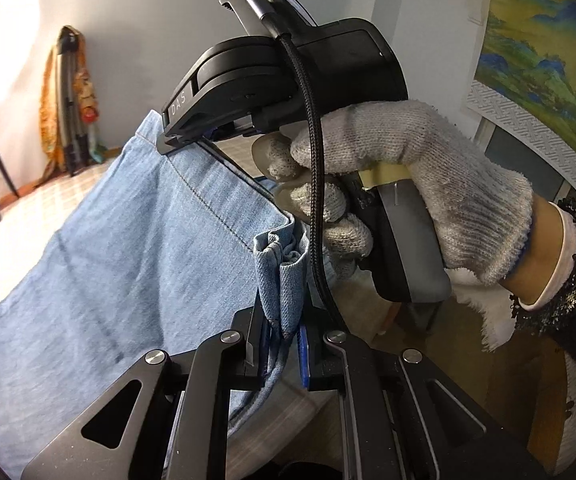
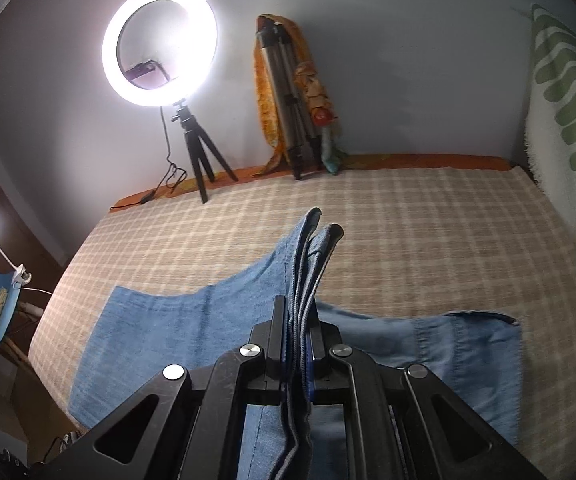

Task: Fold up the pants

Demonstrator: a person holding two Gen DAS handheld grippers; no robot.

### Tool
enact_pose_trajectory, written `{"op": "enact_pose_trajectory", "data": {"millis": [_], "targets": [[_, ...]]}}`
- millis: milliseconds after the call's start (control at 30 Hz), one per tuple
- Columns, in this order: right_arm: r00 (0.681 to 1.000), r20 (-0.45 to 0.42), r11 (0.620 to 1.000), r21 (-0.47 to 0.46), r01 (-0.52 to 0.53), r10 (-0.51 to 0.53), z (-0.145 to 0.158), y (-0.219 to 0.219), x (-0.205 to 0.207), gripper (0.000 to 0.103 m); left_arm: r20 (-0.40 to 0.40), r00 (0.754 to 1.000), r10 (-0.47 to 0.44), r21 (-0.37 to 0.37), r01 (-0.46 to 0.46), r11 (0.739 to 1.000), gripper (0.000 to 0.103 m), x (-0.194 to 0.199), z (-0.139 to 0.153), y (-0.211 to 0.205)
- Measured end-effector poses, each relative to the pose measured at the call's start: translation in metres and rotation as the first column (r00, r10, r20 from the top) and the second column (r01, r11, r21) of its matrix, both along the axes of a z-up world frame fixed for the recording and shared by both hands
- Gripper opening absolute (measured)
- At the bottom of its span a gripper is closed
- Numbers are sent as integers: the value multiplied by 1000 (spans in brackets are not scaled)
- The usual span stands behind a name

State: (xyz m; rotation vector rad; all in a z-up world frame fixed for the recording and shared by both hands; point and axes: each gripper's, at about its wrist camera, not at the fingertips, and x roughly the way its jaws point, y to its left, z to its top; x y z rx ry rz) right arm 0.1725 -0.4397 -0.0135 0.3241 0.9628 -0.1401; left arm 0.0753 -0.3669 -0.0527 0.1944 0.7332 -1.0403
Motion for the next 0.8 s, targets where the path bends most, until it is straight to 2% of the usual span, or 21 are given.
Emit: {"op": "enact_pose_trajectory", "data": {"millis": [200, 433, 500, 567, 700, 800], "targets": [[1000, -6, 999, -37, 23, -23, 2, -25, -10, 4, -9, 1000, -22, -9, 22, 1000, 9, -1, -2, -22], [998, -40, 997, -56, 54, -56, -10, -51, -22, 4, -28, 998, -52, 15, 53, 998, 10, 1, -12, -40], [997, -52, 996, -61, 60, -64, -16, -55, -24, 4, -55, 996, -71, 24, 72, 997, 11, 2, -15, -43], [995, -61, 995, -71, 73, -77, -22, -60, -26, 4, -76, 993, -85, 42, 88, 995, 13, 0, -19, -39], [992, -71, 992, -80, 101, -107, -31, -70, -26, 4, -68, 995, -74, 69, 79, 994, 14, 0, -18, -18], [990, -83, 991, -90, 104, -111, -33, -73, -28, 4, -30, 999, -27, 80, 30, 996, 23, 9, -11, 16]]}}
